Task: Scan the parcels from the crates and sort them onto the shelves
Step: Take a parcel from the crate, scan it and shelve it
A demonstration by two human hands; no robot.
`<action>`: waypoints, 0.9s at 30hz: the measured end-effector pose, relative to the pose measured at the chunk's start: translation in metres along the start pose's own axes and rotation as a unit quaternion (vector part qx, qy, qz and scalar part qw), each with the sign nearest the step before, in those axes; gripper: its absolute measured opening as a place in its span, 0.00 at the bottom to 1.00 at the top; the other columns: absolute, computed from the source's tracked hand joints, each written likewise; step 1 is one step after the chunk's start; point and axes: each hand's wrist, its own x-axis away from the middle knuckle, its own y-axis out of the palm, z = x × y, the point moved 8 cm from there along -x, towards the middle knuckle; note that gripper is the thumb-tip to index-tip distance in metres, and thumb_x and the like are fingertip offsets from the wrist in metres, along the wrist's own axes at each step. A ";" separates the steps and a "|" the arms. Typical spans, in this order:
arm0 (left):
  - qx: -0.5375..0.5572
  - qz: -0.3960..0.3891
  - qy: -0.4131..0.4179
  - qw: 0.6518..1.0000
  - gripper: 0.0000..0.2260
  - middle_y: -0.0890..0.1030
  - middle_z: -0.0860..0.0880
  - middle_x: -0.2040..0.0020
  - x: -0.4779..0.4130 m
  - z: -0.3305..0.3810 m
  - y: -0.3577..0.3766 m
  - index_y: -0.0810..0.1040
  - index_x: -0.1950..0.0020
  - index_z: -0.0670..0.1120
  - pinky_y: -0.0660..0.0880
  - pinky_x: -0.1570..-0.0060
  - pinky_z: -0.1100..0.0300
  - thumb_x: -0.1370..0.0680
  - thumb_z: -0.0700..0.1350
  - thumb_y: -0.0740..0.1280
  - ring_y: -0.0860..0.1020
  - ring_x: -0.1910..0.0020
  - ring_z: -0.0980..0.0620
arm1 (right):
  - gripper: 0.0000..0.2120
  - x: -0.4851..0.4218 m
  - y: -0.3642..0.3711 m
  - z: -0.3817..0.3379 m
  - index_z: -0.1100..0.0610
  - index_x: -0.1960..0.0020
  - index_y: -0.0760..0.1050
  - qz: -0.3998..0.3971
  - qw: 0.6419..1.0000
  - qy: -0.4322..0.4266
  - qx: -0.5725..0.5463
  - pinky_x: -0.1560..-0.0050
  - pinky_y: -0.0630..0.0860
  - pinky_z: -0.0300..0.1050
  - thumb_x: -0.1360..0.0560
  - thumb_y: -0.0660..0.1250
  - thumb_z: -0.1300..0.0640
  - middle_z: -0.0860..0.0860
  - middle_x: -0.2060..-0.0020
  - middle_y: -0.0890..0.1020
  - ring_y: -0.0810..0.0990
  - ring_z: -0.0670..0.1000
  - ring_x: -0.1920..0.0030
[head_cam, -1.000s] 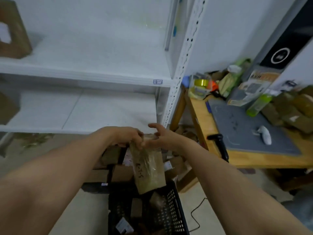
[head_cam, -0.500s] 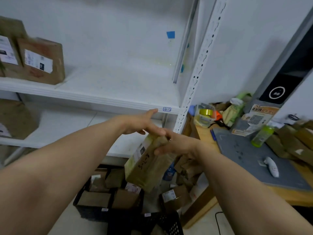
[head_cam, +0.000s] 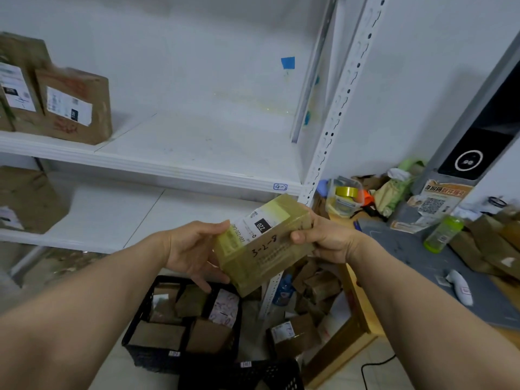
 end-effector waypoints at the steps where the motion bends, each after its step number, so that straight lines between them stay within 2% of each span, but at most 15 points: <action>1: 0.027 -0.022 0.008 0.999 0.42 0.75 0.36 0.29 -0.001 -0.002 0.005 0.76 0.28 0.52 0.70 0.39 0.29 0.39 0.66 0.79 0.74 0.31 0.30 | 0.51 0.001 0.001 -0.002 0.51 0.24 0.62 -0.007 1.000 -0.004 -0.003 0.44 0.82 0.55 0.40 0.85 0.61 0.63 0.37 0.78 0.78 0.64 0.35; 4: 0.089 -0.054 0.039 0.994 0.41 0.74 0.35 0.29 -0.007 0.000 0.014 0.73 0.26 0.50 0.68 0.36 0.27 0.37 0.56 0.82 0.76 0.35 0.28 | 0.48 0.002 -0.003 0.002 0.51 0.23 0.62 -0.003 1.000 -0.016 0.002 0.42 0.81 0.58 0.36 0.82 0.64 0.62 0.36 0.78 0.77 0.64 0.34; 6: 0.112 -0.023 0.061 0.992 0.42 0.71 0.34 0.27 -0.010 0.005 0.009 0.72 0.26 0.49 0.66 0.34 0.26 0.38 0.51 0.83 0.75 0.35 0.28 | 0.45 0.002 -0.011 0.008 0.46 0.24 0.63 0.030 0.999 -0.012 0.014 0.38 0.78 0.63 0.33 0.79 0.67 0.60 0.34 0.77 0.77 0.62 0.34; 7: 0.117 0.001 0.071 0.991 0.43 0.70 0.34 0.26 -0.010 0.009 0.005 0.72 0.26 0.48 0.67 0.34 0.27 0.39 0.50 0.84 0.74 0.33 0.28 | 0.45 0.002 -0.016 0.011 0.43 0.25 0.64 0.053 0.998 -0.002 0.020 0.35 0.75 0.66 0.34 0.79 0.65 0.58 0.33 0.76 0.77 0.62 0.33; 9: 0.109 0.046 0.087 0.989 0.44 0.73 0.35 0.28 -0.011 0.015 -0.005 0.76 0.30 0.45 0.72 0.38 0.28 0.43 0.49 0.86 0.77 0.36 0.33 | 0.49 0.004 -0.025 0.019 0.37 0.26 0.65 0.088 0.996 0.032 0.013 0.32 0.70 0.70 0.40 0.85 0.52 0.56 0.30 0.74 0.73 0.63 0.31; 11: 0.085 0.071 0.097 0.989 0.42 0.80 0.37 0.36 -0.011 0.019 -0.010 0.80 0.36 0.44 0.75 0.40 0.31 0.48 0.49 0.87 0.81 0.42 0.37 | 0.50 0.005 -0.028 0.023 0.35 0.27 0.66 0.099 0.994 0.055 -0.004 0.32 0.69 0.72 0.45 0.85 0.41 0.55 0.30 0.74 0.73 0.63 0.30; 12: 0.077 0.076 0.101 0.989 0.41 0.82 0.39 0.40 -0.012 0.021 -0.010 0.81 0.38 0.45 0.76 0.41 0.33 0.49 0.49 0.87 0.82 0.44 0.39 | 0.49 0.005 -0.030 0.025 0.36 0.28 0.67 0.109 0.992 0.058 -0.009 0.33 0.70 0.72 0.45 0.85 0.38 0.56 0.31 0.75 0.74 0.63 0.31; 15: 0.047 0.080 0.114 0.989 0.39 0.84 0.42 0.44 -0.017 0.026 -0.007 0.81 0.40 0.47 0.78 0.40 0.38 0.49 0.50 0.87 0.82 0.46 0.43 | 0.46 0.005 -0.036 0.030 0.39 0.29 0.68 0.152 0.986 0.068 -0.007 0.37 0.74 0.71 0.42 0.85 0.44 0.57 0.33 0.78 0.78 0.63 0.35; 18: 0.022 0.113 0.126 0.985 0.44 0.84 0.47 0.46 -0.020 0.032 -0.004 0.79 0.36 0.50 0.79 0.46 0.47 0.50 0.57 0.86 0.82 0.49 0.48 | 0.40 0.009 -0.041 0.041 0.36 0.29 0.67 0.168 0.982 0.087 -0.010 0.40 0.77 0.69 0.34 0.80 0.55 0.57 0.34 0.76 0.78 0.65 0.36; 20: 0.074 0.149 0.154 0.974 0.42 0.84 0.46 0.48 -0.021 0.038 -0.006 0.78 0.35 0.50 0.79 0.48 0.50 0.47 0.62 0.84 0.81 0.51 0.49 | 0.37 0.012 -0.044 0.050 0.41 0.30 0.69 0.171 0.981 0.084 -0.034 0.41 0.78 0.68 0.35 0.80 0.55 0.58 0.33 0.76 0.78 0.65 0.36; 22: 0.186 0.174 0.178 0.950 0.34 0.83 0.44 0.51 -0.024 0.038 -0.011 0.75 0.35 0.51 0.77 0.43 0.47 0.36 0.63 0.78 0.80 0.53 0.48 | 0.37 0.015 -0.048 0.058 0.46 0.30 0.70 0.180 0.979 0.070 -0.064 0.41 0.78 0.69 0.35 0.80 0.53 0.60 0.34 0.78 0.79 0.65 0.37; 23: 0.222 0.184 0.179 0.940 0.32 0.82 0.44 0.51 -0.027 0.036 -0.011 0.73 0.34 0.51 0.75 0.39 0.45 0.33 0.63 0.74 0.80 0.52 0.47 | 0.37 0.017 -0.049 0.063 0.48 0.29 0.70 0.188 0.977 0.069 -0.077 0.41 0.77 0.69 0.35 0.80 0.52 0.60 0.35 0.78 0.79 0.65 0.37; 25: 0.238 0.191 0.162 0.938 0.32 0.82 0.42 0.42 -0.036 0.030 -0.003 0.70 0.33 0.52 0.68 0.30 0.39 0.32 0.65 0.71 0.79 0.40 0.45 | 0.33 0.018 -0.050 0.073 0.50 0.30 0.71 0.200 0.972 0.069 -0.102 0.39 0.77 0.69 0.32 0.79 0.51 0.60 0.36 0.79 0.79 0.64 0.37; 27: 0.250 0.184 0.151 0.939 0.28 0.79 0.42 0.37 -0.047 0.025 0.015 0.74 0.38 0.52 0.64 0.27 0.37 0.32 0.64 0.71 0.75 0.33 0.42 | 0.31 0.019 -0.051 0.083 0.51 0.30 0.72 0.202 0.968 0.074 -0.130 0.38 0.77 0.67 0.30 0.78 0.50 0.61 0.36 0.79 0.80 0.65 0.38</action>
